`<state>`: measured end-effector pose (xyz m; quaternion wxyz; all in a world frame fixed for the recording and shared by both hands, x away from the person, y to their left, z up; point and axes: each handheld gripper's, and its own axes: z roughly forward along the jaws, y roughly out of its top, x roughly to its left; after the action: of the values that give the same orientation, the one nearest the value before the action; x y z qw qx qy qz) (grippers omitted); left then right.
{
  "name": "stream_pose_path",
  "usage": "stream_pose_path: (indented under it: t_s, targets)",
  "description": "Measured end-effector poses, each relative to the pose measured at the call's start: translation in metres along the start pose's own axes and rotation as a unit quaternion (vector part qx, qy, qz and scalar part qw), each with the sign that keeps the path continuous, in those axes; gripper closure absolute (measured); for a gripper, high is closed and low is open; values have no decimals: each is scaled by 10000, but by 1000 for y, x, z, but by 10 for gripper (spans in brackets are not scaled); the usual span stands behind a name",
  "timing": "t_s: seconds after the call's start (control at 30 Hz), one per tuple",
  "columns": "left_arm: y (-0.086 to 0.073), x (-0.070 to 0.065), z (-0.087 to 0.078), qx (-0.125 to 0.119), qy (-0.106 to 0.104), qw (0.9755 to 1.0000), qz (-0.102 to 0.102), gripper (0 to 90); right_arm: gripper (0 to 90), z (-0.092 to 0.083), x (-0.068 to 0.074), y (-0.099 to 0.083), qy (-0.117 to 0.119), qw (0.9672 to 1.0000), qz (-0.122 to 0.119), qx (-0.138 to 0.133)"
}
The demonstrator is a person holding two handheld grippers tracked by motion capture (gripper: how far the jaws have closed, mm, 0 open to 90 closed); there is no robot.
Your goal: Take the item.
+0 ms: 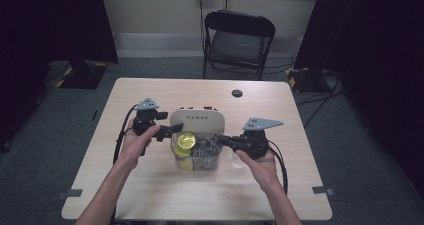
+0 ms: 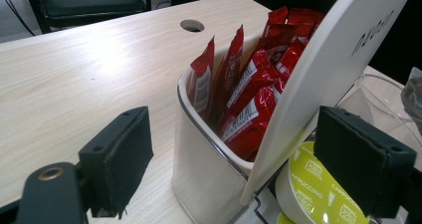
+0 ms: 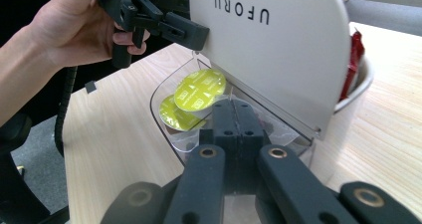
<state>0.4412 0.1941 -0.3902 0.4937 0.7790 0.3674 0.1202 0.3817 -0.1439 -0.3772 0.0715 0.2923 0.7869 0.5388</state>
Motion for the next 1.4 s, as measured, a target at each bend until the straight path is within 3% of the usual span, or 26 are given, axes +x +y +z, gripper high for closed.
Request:
stream_pose_path:
  t_s: [0.8,1.4]
  targets:
    - [1,0,0,27,-17,10000,-40,153,900,-37,-16,-8,-326,9991,159,-235]
    - [1,1,0,31,-42,10000,-64,153,900,-46,-34,-23,-549,9978,356,-75]
